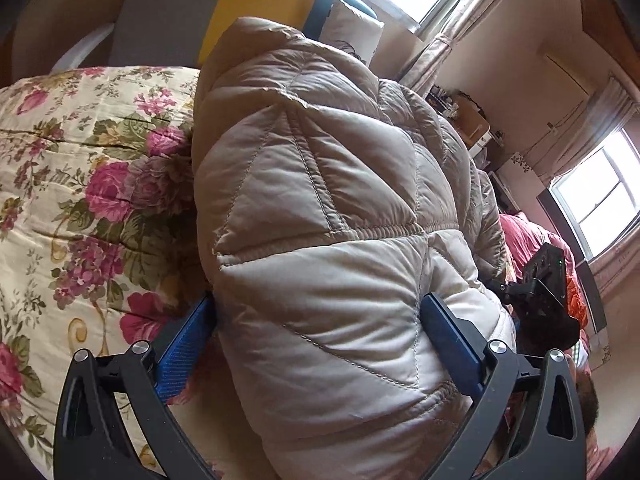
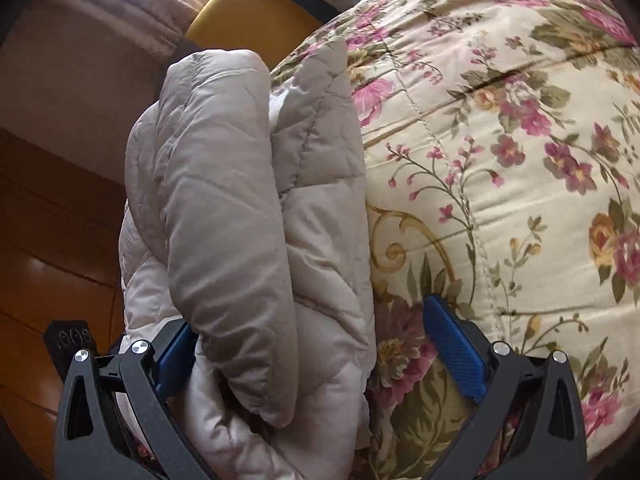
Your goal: Fold large clothes
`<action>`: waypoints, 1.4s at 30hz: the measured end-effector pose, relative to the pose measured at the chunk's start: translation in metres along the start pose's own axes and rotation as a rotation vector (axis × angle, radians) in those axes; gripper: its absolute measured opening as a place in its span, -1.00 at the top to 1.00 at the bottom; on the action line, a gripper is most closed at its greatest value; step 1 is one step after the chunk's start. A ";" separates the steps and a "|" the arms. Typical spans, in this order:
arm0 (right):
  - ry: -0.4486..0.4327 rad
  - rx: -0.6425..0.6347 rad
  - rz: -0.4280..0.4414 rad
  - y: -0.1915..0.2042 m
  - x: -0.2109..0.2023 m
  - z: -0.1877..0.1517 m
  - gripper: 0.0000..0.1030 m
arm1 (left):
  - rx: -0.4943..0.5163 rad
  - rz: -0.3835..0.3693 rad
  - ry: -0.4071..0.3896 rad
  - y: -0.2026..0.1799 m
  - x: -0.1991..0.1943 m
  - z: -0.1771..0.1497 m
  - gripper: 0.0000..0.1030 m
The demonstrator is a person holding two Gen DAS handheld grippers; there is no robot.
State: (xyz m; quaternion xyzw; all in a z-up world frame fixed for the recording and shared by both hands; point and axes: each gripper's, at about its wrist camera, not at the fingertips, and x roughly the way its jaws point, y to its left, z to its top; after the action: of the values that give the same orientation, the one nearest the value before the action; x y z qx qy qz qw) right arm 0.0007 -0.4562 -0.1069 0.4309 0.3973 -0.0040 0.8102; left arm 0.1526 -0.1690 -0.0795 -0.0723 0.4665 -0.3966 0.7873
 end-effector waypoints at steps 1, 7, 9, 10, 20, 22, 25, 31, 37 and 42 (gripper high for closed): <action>0.009 -0.016 0.014 0.001 0.002 0.001 -0.97 | -0.018 -0.021 0.013 0.003 0.003 -0.001 -0.94; 0.065 -0.042 0.115 0.006 0.021 0.012 -0.97 | -0.094 -0.116 0.025 0.014 0.012 -0.008 -0.94; 0.094 -0.058 0.143 0.012 0.028 0.015 -0.97 | -0.085 -0.115 0.023 0.011 0.011 -0.008 -0.94; 0.112 -0.070 0.156 0.016 0.032 0.016 -0.97 | -0.080 -0.109 0.020 0.009 0.011 -0.007 -0.94; 0.036 -0.193 0.184 0.052 0.036 0.006 -0.59 | 0.056 -0.004 -0.106 -0.010 -0.021 -0.004 -0.54; 0.021 -0.225 0.197 0.066 0.041 0.000 -0.56 | 0.085 0.028 -0.146 -0.011 -0.031 -0.003 -0.52; 0.013 -0.254 0.241 0.086 0.051 -0.008 -0.54 | 0.110 0.077 -0.205 -0.004 -0.048 0.003 -0.50; 0.016 -0.334 0.300 0.136 0.099 -0.011 -0.52 | 0.067 0.174 -0.286 0.038 -0.080 0.013 -0.50; 0.034 -0.446 0.351 0.201 0.154 -0.013 -0.52 | 0.000 0.271 -0.387 0.089 -0.118 0.022 -0.50; 0.021 -0.510 0.374 0.240 0.192 -0.023 -0.51 | -0.032 0.349 -0.438 0.128 -0.136 0.034 -0.50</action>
State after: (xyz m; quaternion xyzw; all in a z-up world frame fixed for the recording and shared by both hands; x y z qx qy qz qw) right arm 0.2012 -0.2249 -0.0718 0.2796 0.3079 0.2491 0.8746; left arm 0.2169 0.0033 -0.0306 -0.0874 0.2969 -0.2227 0.9245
